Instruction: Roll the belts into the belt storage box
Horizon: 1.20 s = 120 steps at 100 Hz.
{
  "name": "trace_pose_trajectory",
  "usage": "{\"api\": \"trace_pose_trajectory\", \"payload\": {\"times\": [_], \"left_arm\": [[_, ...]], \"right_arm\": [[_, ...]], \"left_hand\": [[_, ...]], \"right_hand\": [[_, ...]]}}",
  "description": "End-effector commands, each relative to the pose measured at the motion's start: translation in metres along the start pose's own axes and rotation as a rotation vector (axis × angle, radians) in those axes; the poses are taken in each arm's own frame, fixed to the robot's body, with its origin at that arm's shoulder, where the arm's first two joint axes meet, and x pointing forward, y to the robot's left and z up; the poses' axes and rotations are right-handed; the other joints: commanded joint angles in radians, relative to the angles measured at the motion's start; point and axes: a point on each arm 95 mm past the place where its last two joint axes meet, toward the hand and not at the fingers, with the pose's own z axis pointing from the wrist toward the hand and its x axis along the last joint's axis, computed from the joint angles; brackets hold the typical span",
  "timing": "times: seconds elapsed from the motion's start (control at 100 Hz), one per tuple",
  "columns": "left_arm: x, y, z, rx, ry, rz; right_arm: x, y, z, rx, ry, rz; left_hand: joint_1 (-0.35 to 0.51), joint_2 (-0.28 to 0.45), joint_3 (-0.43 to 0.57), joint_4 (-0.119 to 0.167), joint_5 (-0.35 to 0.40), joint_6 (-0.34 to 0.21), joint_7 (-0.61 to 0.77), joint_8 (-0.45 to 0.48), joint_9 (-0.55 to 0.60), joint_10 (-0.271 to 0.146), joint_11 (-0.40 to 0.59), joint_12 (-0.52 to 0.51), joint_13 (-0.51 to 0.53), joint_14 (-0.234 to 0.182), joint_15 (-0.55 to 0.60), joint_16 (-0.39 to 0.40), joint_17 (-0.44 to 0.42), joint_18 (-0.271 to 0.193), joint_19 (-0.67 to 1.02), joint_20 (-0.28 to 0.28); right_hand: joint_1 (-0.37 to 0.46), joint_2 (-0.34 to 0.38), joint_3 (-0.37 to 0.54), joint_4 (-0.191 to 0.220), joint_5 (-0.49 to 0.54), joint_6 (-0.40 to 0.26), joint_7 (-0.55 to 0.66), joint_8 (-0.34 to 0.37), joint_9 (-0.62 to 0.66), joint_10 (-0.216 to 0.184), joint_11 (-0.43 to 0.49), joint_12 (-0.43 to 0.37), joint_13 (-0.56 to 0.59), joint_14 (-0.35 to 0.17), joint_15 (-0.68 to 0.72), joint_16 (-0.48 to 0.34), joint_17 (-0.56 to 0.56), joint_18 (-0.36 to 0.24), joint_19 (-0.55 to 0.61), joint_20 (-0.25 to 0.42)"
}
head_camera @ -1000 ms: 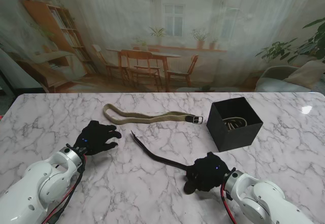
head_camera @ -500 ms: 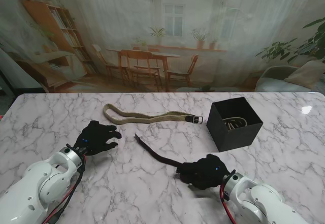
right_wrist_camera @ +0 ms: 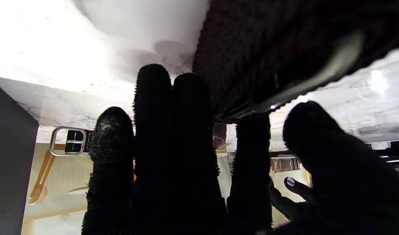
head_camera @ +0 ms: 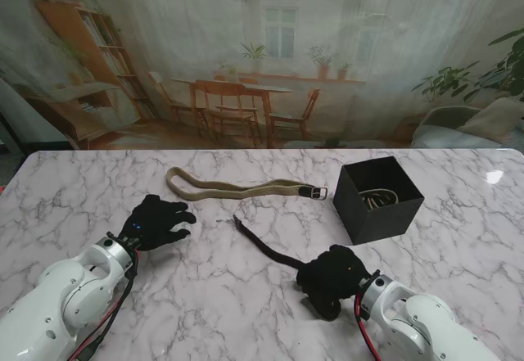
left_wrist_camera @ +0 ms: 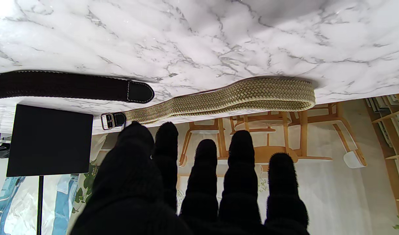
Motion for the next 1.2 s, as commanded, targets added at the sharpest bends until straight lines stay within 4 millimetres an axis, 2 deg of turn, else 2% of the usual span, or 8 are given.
{"api": "trace_pose_trajectory", "payload": {"times": [0.0, 0.12, 0.18, 0.25, 0.57, 0.72, 0.97, 1.19], "left_arm": [[0.002, 0.002, 0.001, -0.014, 0.005, -0.006], [0.001, 0.002, 0.001, -0.013, 0.004, -0.007], [0.001, 0.002, 0.0, -0.012, 0.003, -0.006], [0.001, 0.002, 0.0, -0.012, 0.003, -0.006], [0.001, 0.002, 0.0, -0.014, 0.003, -0.005], [0.001, 0.002, -0.001, -0.012, 0.0, -0.005], [0.0, 0.001, -0.002, -0.007, -0.002, -0.003], [0.0, 0.001, -0.002, -0.005, -0.003, -0.005]], "right_arm": [[0.001, -0.005, -0.003, 0.024, -0.003, -0.004], [0.0, -0.006, -0.002, 0.034, -0.004, -0.014], [0.001, -0.007, -0.003, 0.047, -0.004, -0.019], [0.001, -0.008, -0.003, 0.057, -0.004, -0.028], [0.0, -0.006, -0.007, 0.023, -0.007, -0.062], [0.0, -0.003, -0.01, -0.01, -0.015, -0.078], [0.003, 0.004, -0.018, -0.055, -0.046, -0.112], [0.009, 0.007, -0.032, 0.029, -0.066, -0.146]], "left_hand": [[0.016, 0.03, -0.01, -0.012, 0.021, -0.013, 0.006, 0.012, -0.034, 0.015, -0.016, -0.001, -0.013, 0.005, -0.028, -0.012, -0.017, 0.038, -0.035, 0.018], [0.016, 0.03, -0.01, -0.012, 0.021, -0.012, 0.007, 0.011, -0.033, 0.015, -0.016, 0.0, -0.012, 0.006, -0.027, -0.011, -0.016, 0.036, -0.035, 0.019], [0.014, 0.031, -0.01, -0.012, 0.02, -0.013, 0.006, 0.011, -0.035, 0.015, -0.017, -0.001, -0.013, 0.006, -0.028, -0.011, -0.017, 0.037, -0.035, 0.018], [0.012, 0.031, -0.011, -0.013, 0.02, -0.013, 0.006, 0.011, -0.036, 0.015, -0.017, -0.001, -0.014, 0.006, -0.028, -0.012, -0.018, 0.037, -0.036, 0.018], [0.003, 0.032, -0.012, -0.013, 0.02, -0.011, 0.005, 0.01, -0.035, 0.015, -0.018, -0.001, -0.015, 0.007, -0.028, -0.011, -0.018, 0.037, -0.037, 0.019], [-0.004, 0.034, -0.013, -0.013, 0.021, -0.009, 0.003, 0.01, -0.036, 0.016, -0.018, -0.001, -0.015, 0.008, -0.028, -0.011, -0.018, 0.037, -0.037, 0.02], [-0.018, 0.038, -0.014, -0.013, 0.019, -0.001, -0.002, 0.009, -0.036, 0.015, -0.019, -0.001, -0.015, 0.006, -0.029, -0.011, -0.019, 0.038, -0.038, 0.02], [-0.026, 0.041, -0.014, -0.014, 0.019, 0.002, -0.006, 0.009, -0.038, 0.016, -0.02, -0.001, -0.016, 0.005, -0.029, -0.011, -0.024, 0.038, -0.041, 0.02]], "right_hand": [[0.048, -0.051, 0.044, -0.021, 0.105, 0.218, 0.188, 0.012, 0.044, -0.155, -0.061, -0.024, -0.046, -0.129, -0.058, -0.014, -0.002, -0.033, 0.004, 0.009], [0.036, -0.1, 0.073, -0.008, 0.077, 0.22, 0.172, 0.0, 0.03, -0.15, -0.064, -0.022, -0.055, -0.123, -0.059, -0.017, -0.008, -0.028, -0.002, 0.007], [-0.003, -0.098, 0.066, 0.067, 0.013, 0.194, 0.041, 0.131, -0.022, -0.137, -0.049, 0.014, -0.076, -0.106, -0.069, -0.011, -0.028, -0.016, -0.014, 0.015], [-0.022, -0.103, 0.016, 0.077, -0.091, 0.144, -0.013, 0.17, -0.086, -0.122, -0.02, 0.044, -0.105, -0.076, -0.068, 0.003, -0.061, 0.007, -0.029, 0.019], [-0.11, -0.016, -0.13, 0.082, -0.289, 0.034, -0.123, 0.126, -0.272, -0.101, 0.011, 0.092, -0.21, -0.048, -0.054, 0.065, -0.154, 0.006, -0.036, 0.061], [-0.136, 0.014, -0.159, 0.084, -0.293, 0.057, -0.117, 0.116, -0.326, -0.085, -0.001, 0.095, -0.247, -0.046, -0.047, 0.075, -0.175, -0.003, -0.032, 0.072], [-0.215, 0.078, -0.27, 0.079, -0.295, 0.25, -0.139, 0.094, -0.516, -0.04, -0.012, 0.098, -0.375, -0.024, -0.033, 0.061, -0.229, -0.008, -0.049, 0.075], [-0.36, 0.076, -0.274, 0.06, -0.448, 0.322, -0.332, 0.037, -0.881, 0.104, -0.199, -0.065, -0.579, 0.044, -0.158, -0.051, -0.345, 0.057, -0.163, 0.057]]}}
